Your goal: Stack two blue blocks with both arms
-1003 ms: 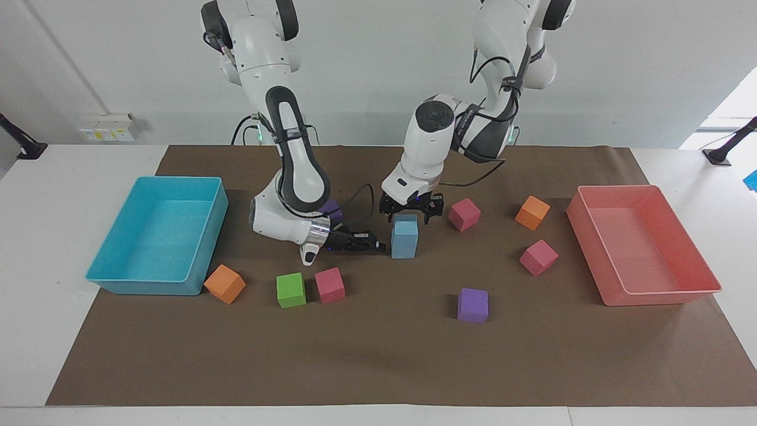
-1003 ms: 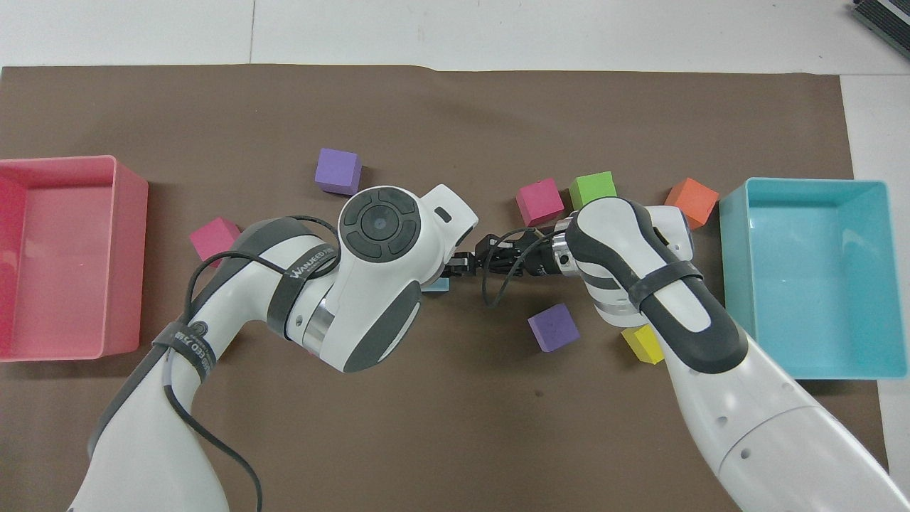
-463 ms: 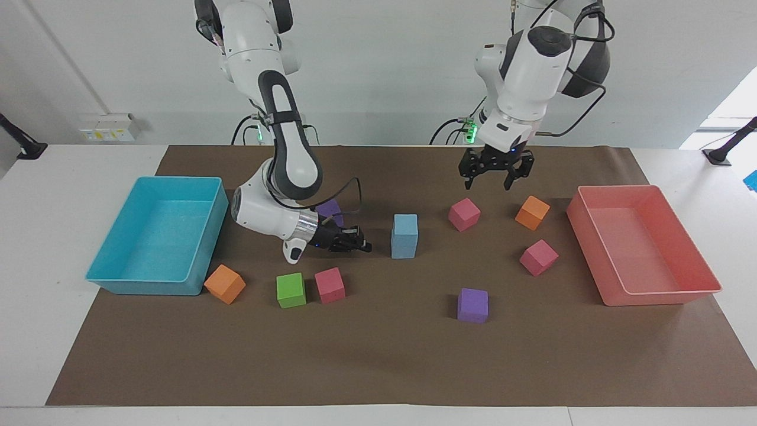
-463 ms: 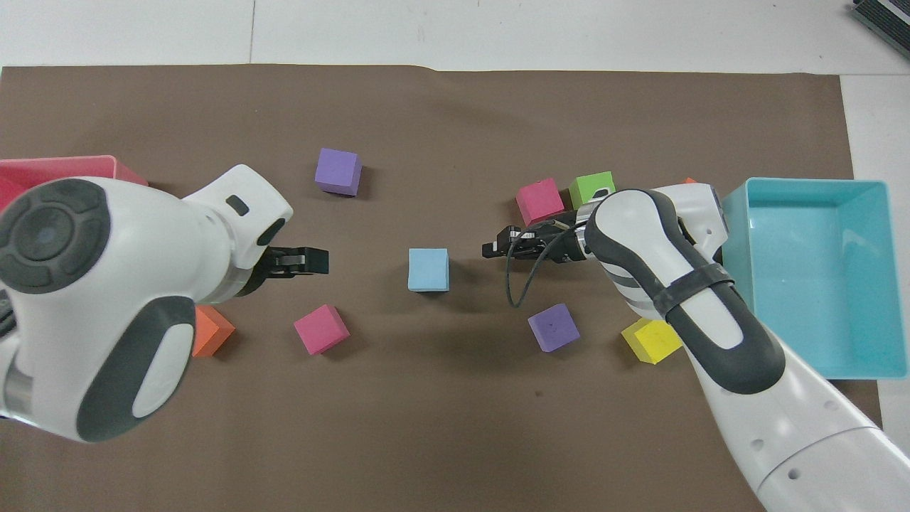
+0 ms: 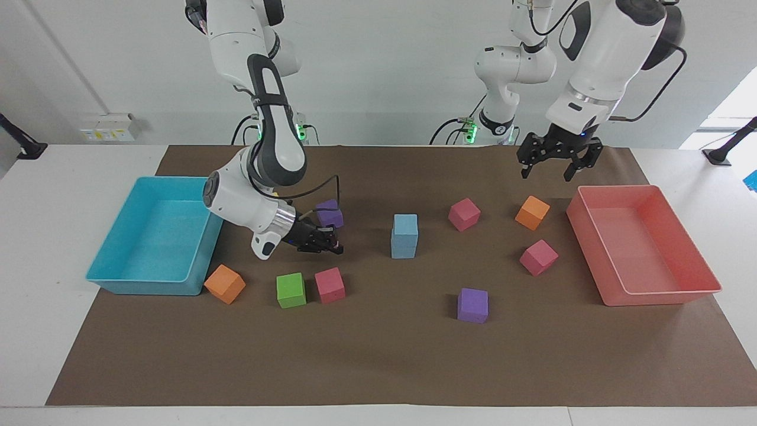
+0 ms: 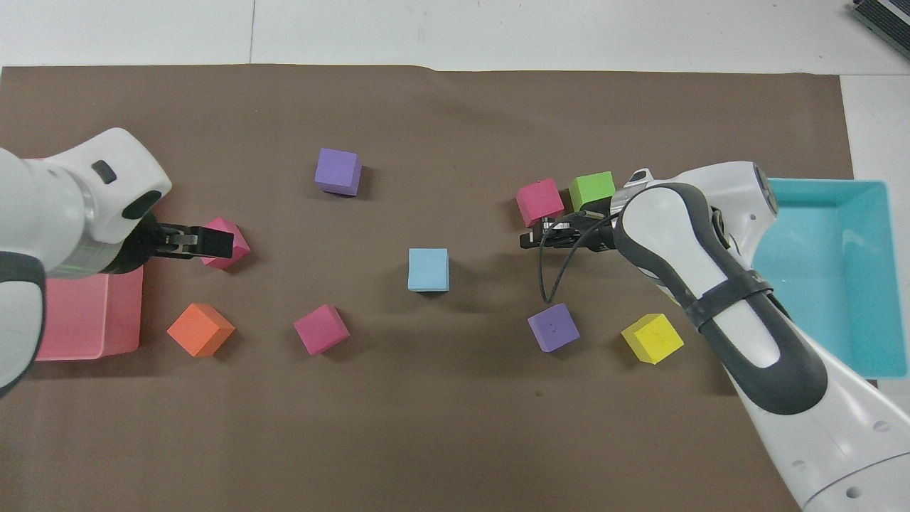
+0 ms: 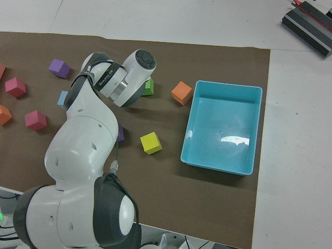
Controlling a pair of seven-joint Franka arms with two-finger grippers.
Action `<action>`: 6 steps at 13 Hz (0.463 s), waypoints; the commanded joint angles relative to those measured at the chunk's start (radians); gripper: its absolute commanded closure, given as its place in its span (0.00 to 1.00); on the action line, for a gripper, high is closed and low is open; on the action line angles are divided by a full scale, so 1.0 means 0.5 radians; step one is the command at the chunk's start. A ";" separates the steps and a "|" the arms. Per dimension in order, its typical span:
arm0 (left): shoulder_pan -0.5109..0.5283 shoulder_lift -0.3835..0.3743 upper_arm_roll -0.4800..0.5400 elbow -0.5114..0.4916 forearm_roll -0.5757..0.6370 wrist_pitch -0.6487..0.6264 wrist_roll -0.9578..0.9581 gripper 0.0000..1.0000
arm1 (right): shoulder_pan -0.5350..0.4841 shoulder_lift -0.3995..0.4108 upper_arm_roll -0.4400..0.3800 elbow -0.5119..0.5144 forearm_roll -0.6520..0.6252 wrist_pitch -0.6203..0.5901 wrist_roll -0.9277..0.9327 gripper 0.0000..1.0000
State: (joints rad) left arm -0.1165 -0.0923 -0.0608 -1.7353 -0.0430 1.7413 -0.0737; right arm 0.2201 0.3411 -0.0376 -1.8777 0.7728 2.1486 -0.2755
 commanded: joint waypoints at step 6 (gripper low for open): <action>0.086 0.148 -0.020 0.451 0.003 -0.475 0.046 0.00 | -0.142 -0.209 0.017 -0.009 -0.713 -0.048 0.238 0.00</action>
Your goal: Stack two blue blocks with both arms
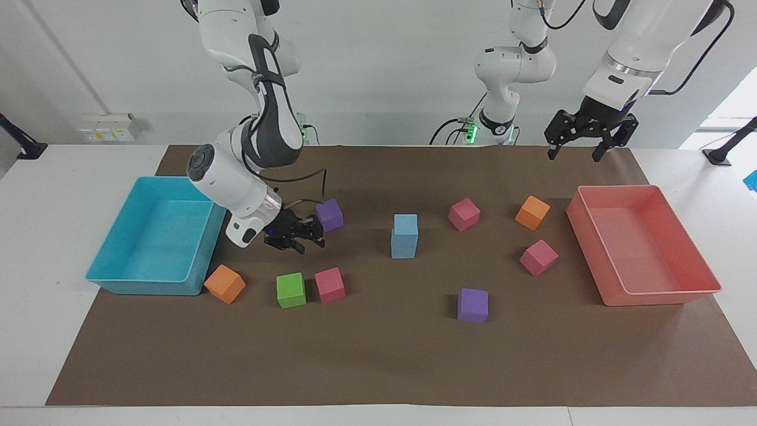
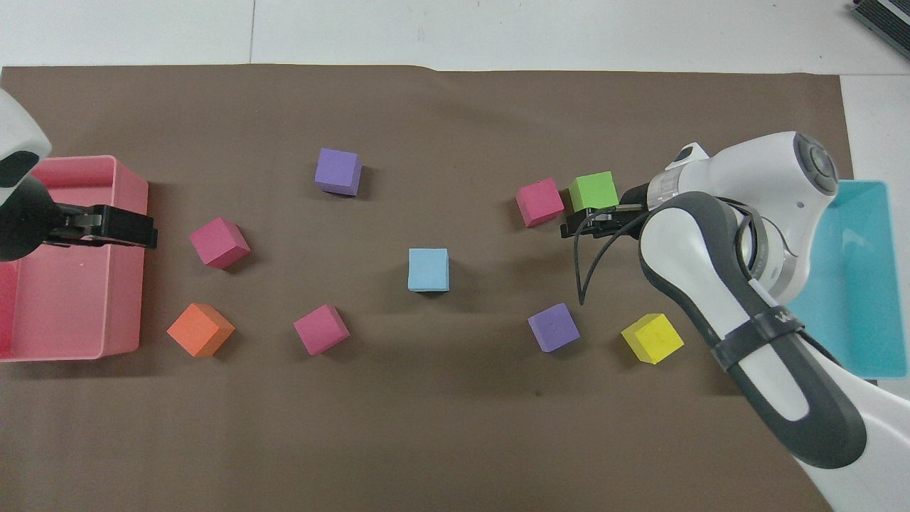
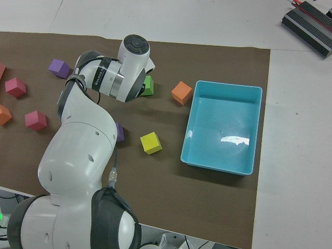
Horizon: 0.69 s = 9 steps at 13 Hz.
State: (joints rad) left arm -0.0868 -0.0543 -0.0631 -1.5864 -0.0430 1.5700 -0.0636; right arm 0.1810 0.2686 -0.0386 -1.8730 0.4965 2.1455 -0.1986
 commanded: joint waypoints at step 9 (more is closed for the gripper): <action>-0.014 0.041 -0.021 0.166 0.025 -0.299 0.035 0.00 | -0.300 -0.224 0.016 0.206 -0.845 -0.536 0.446 0.00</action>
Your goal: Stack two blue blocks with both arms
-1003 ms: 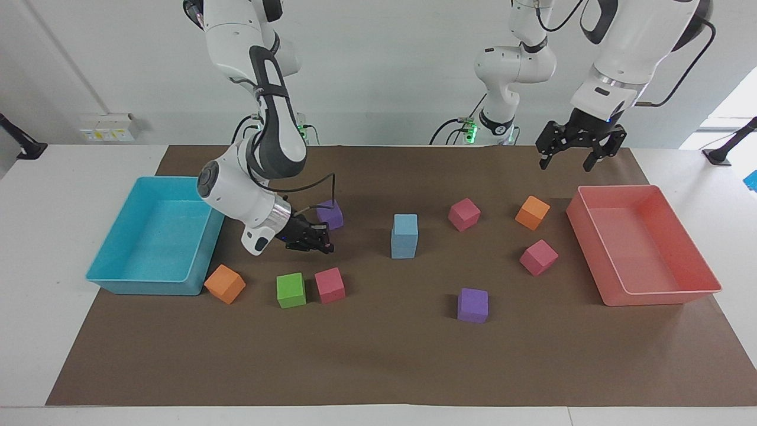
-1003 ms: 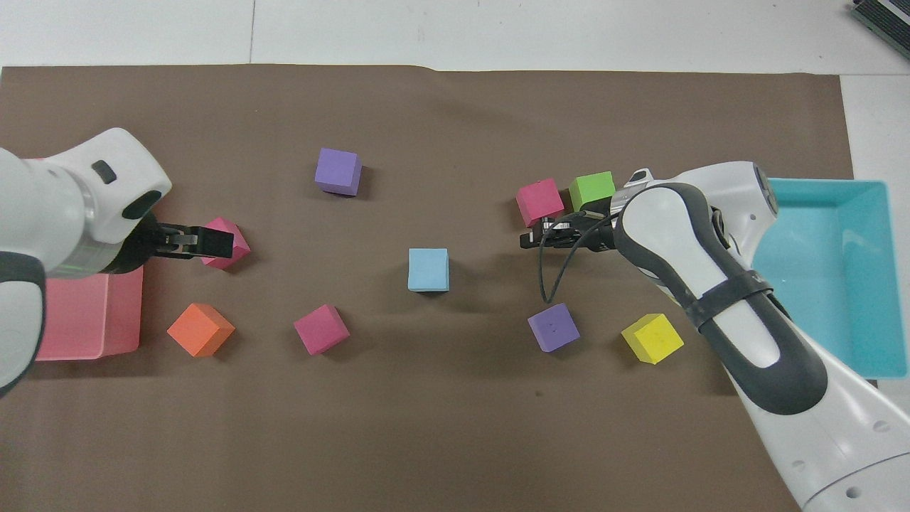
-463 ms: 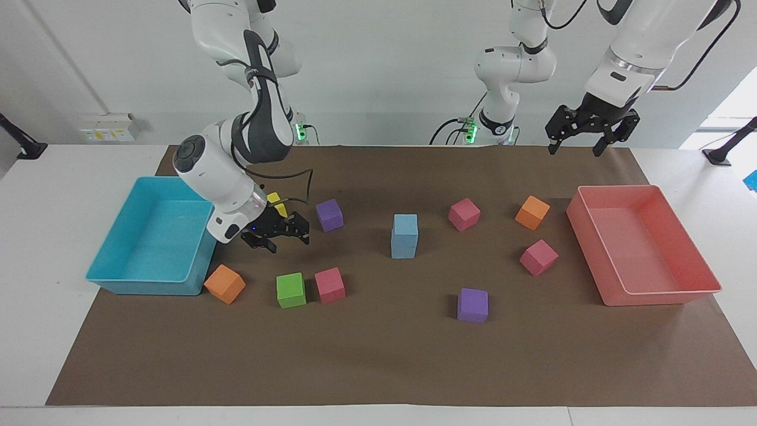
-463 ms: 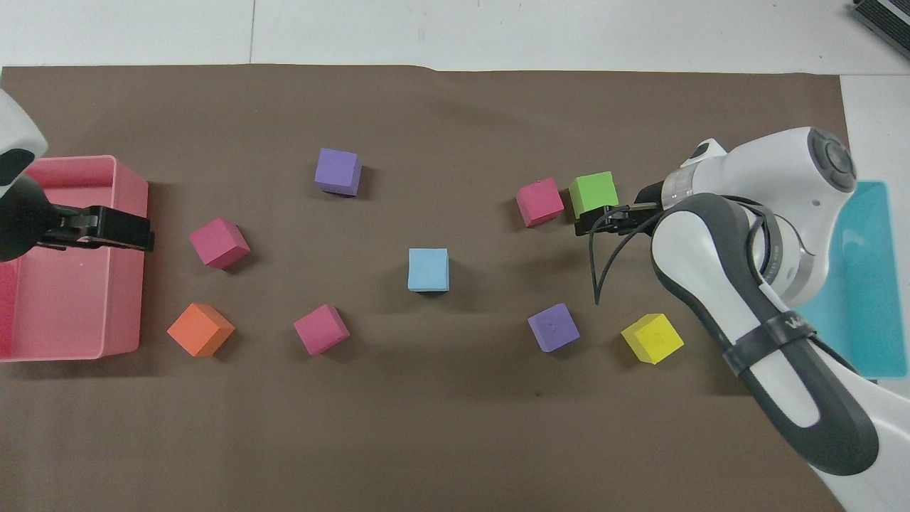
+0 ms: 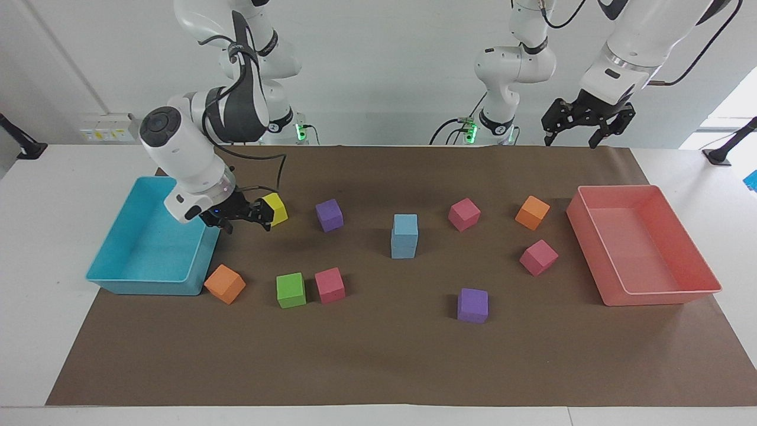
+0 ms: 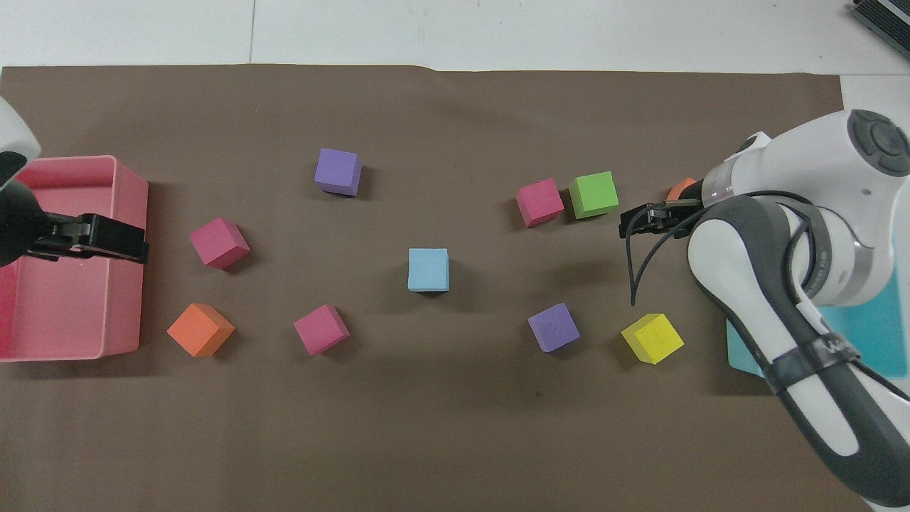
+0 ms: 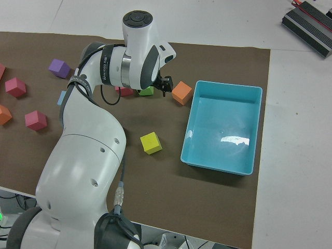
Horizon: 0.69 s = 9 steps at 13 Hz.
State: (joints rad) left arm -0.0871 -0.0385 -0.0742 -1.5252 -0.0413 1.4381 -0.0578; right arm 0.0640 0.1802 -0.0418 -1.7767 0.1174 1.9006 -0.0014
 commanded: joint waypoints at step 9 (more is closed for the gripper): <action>-0.016 0.003 -0.005 0.035 0.024 -0.041 0.048 0.00 | -0.097 -0.437 0.004 0.160 -0.283 -0.471 0.037 0.00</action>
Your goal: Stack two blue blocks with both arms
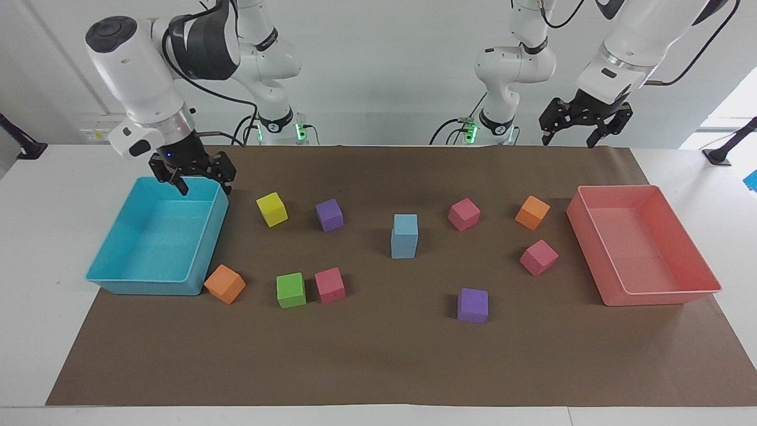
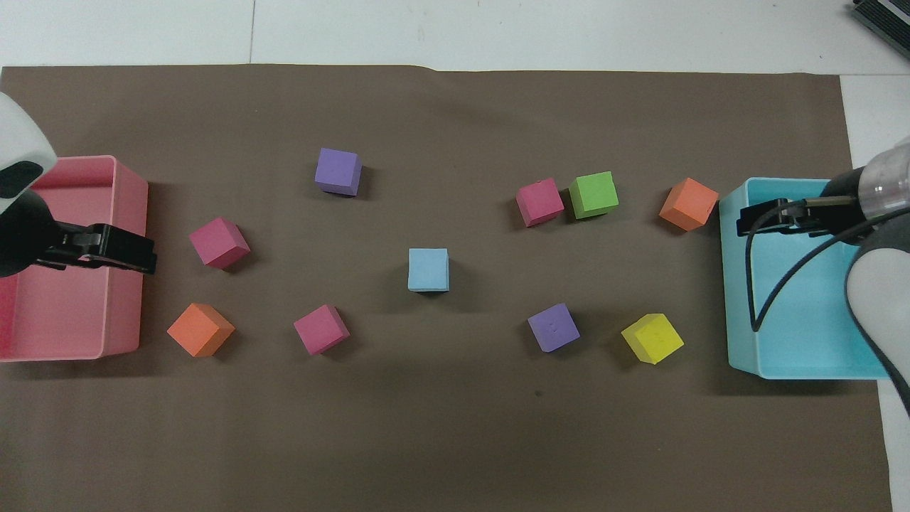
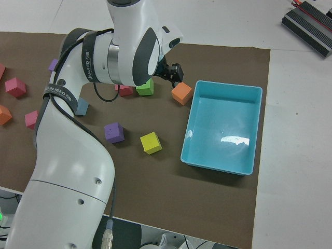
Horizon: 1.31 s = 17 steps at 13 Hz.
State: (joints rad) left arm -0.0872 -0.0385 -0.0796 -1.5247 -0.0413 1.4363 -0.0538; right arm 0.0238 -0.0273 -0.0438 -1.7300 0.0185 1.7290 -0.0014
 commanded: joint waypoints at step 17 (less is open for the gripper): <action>0.003 0.010 0.009 0.034 0.024 0.057 0.077 0.00 | -0.008 -0.264 0.008 0.137 -0.074 -0.485 0.024 0.00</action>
State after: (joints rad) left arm -0.0871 -0.0385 -0.0766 -1.5238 -0.0412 1.4598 -0.0257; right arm 0.0237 -0.1229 -0.0426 -1.6084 -0.0202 1.4536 0.0000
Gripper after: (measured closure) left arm 0.000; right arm 0.000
